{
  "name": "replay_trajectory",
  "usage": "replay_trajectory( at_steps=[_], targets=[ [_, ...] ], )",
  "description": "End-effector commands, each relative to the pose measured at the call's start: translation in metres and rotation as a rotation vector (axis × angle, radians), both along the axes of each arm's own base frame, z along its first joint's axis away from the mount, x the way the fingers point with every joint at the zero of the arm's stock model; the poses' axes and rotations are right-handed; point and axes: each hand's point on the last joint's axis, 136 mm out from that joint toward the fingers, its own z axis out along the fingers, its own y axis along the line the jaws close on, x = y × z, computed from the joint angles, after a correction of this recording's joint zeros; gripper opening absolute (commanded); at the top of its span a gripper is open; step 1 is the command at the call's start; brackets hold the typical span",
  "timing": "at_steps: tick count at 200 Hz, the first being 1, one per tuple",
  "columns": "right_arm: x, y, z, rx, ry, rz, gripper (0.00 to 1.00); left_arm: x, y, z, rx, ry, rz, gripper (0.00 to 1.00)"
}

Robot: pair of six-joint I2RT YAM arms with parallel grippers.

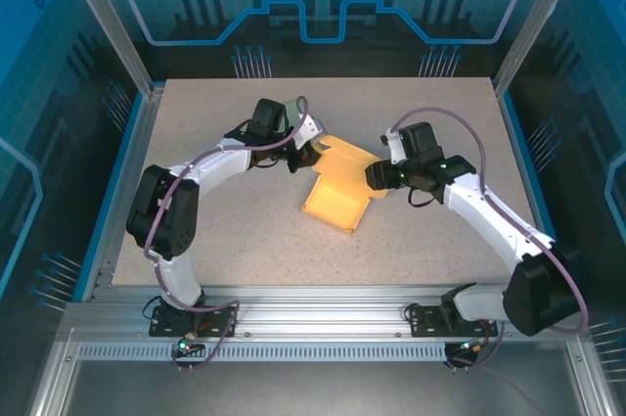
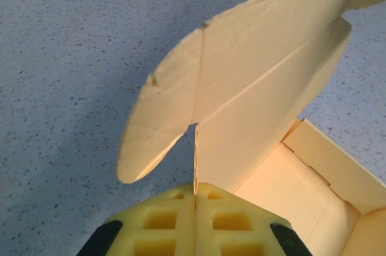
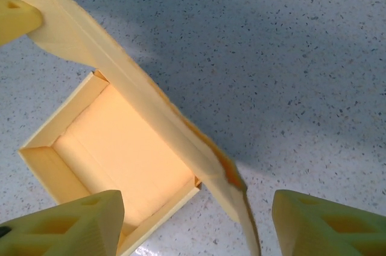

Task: Fold the paper box

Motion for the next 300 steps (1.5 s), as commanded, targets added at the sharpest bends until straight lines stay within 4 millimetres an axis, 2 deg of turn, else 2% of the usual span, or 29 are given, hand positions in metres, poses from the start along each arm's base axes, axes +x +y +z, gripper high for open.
replay_trajectory(
  at_steps=[1,36,59,109,131,150,198,228,249,280,300],
  targets=[
    [0.013,-0.004,-0.003,-0.019,-0.019,-0.005,0.7,0.006,0.008,0.012,-0.017,-0.04,0.047,0.0],
    [0.014,-0.005,-0.023,0.022,0.017,-0.011,0.7,0.008,0.011,0.01,-0.012,-0.039,0.066,0.0],
    [0.013,-0.005,-0.031,0.033,0.03,-0.016,0.65,0.01,0.014,0.01,-0.016,-0.039,0.084,0.0],
    [0.016,0.001,-0.049,0.063,0.088,-0.029,0.47,0.012,0.015,0.008,-0.026,-0.036,0.104,0.0],
    [0.02,0.003,-0.058,0.072,0.112,-0.043,0.3,0.015,0.016,0.008,-0.026,-0.037,0.117,0.0],
    [0.022,0.001,-0.061,0.067,0.113,-0.063,0.22,0.017,0.018,0.007,-0.023,-0.032,0.135,0.0],
    [0.03,-0.007,-0.048,0.007,0.035,-0.106,0.21,0.016,0.018,0.019,-0.087,-0.024,0.192,0.0],
    [0.036,-0.009,-0.03,-0.042,-0.063,-0.149,0.23,0.021,0.019,0.031,-0.143,-0.05,0.333,0.0],
    [0.044,-0.006,-0.017,-0.039,-0.129,-0.188,0.21,0.021,0.009,0.035,-0.146,-0.095,0.412,0.0],
    [0.062,0.002,-0.003,-0.029,-0.217,-0.246,0.21,0.037,0.007,0.04,-0.181,-0.126,0.609,0.0],
    [0.078,0.009,-0.002,-0.016,-0.25,-0.28,0.21,0.046,0.003,0.038,-0.217,-0.1,0.71,0.0]
  ],
)
